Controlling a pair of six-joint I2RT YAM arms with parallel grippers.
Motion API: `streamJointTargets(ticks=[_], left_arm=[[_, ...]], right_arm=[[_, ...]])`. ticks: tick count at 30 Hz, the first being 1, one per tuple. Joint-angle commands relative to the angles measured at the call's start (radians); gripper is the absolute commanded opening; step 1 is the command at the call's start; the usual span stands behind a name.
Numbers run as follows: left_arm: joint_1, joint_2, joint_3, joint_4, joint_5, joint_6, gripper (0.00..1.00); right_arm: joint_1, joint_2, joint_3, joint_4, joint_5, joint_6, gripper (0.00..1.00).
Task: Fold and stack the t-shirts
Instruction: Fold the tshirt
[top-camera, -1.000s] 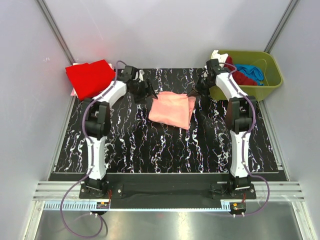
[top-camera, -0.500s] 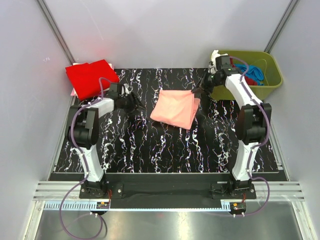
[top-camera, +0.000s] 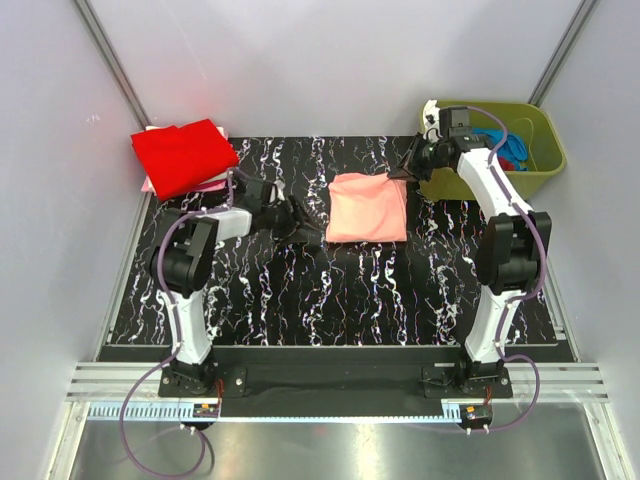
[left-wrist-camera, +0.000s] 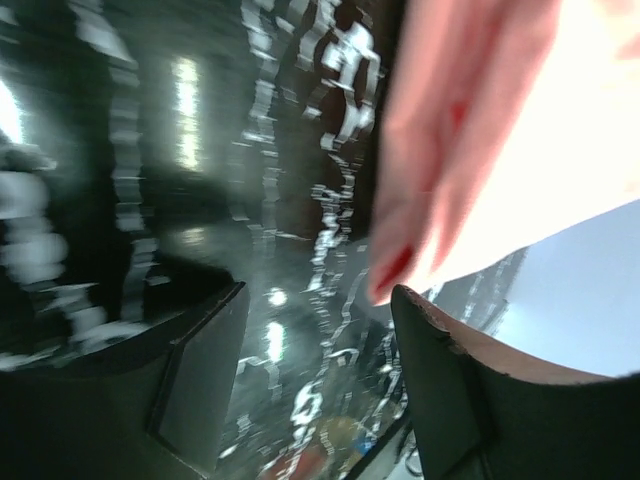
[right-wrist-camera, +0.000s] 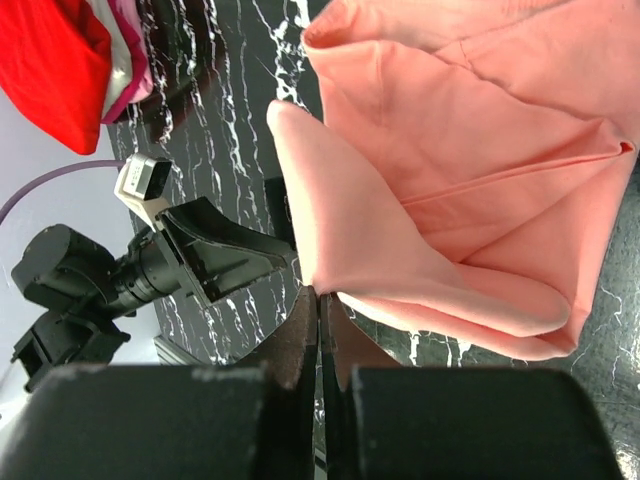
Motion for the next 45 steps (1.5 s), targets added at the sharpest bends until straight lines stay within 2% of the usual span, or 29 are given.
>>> streamJointTargets(ticks=[1, 8, 11, 15, 18, 19, 21, 24, 27, 34, 37, 42, 43, 45], left_arm=[[-0.044, 0.054, -0.036, 0.090, -0.028, -0.113, 0.66], [-0.119, 0.110, 0.042, -0.005, -0.095, -0.185, 0.64], [-0.127, 0.119, 0.026, 0.038, -0.094, -0.217, 0.60], [-0.128, 0.145, 0.006, 0.147, -0.062, -0.265, 0.40], [-0.133, 0.149, 0.012, 0.248, -0.049, -0.305, 0.21], [-0.134, 0.151, 0.021, 0.270, -0.051, -0.314, 0.11], [-0.142, 0.145, 0.036, 0.311, -0.051, -0.333, 0.00], [-0.151, 0.108, 0.047, 0.331, -0.072, -0.333, 0.00], [-0.157, 0.023, -0.005, 0.325, -0.095, -0.308, 0.00], [-0.205, -0.278, -0.311, 0.265, -0.157, -0.236, 0.00], [-0.269, -0.438, -0.433, 0.187, -0.218, -0.216, 0.00], [-0.450, -0.736, -0.583, 0.003, -0.350, -0.250, 0.00], [-0.479, -0.783, -0.620, -0.033, -0.405, -0.277, 0.19], [-0.556, -0.922, -0.655, -0.150, -0.462, -0.306, 0.47]], right_arm=[[0.000, -0.058, -0.020, 0.061, -0.011, 0.009, 0.00], [0.000, -0.097, -0.078, 0.146, -0.040, 0.027, 0.00], [0.002, -0.096, -0.089, 0.161, -0.063, 0.039, 0.00], [0.000, -0.105, -0.124, 0.198, -0.085, 0.058, 0.00], [0.000, -0.114, -0.155, 0.216, -0.095, 0.064, 0.00], [0.000, -0.117, -0.162, 0.219, -0.097, 0.065, 0.00], [0.000, -0.131, -0.190, 0.235, -0.106, 0.070, 0.00], [0.000, -0.154, -0.228, 0.239, -0.120, 0.073, 0.00], [0.000, -0.198, -0.285, 0.239, -0.122, 0.067, 0.00], [0.002, -0.363, -0.545, 0.253, -0.152, 0.075, 0.00], [0.005, -0.488, -0.682, 0.235, -0.151, 0.068, 0.00], [0.014, -0.727, -0.903, 0.160, -0.148, 0.096, 0.00], [0.019, -0.754, -0.967, 0.155, -0.164, 0.102, 0.00], [0.031, -0.810, -1.021, 0.138, -0.178, 0.105, 0.00]])
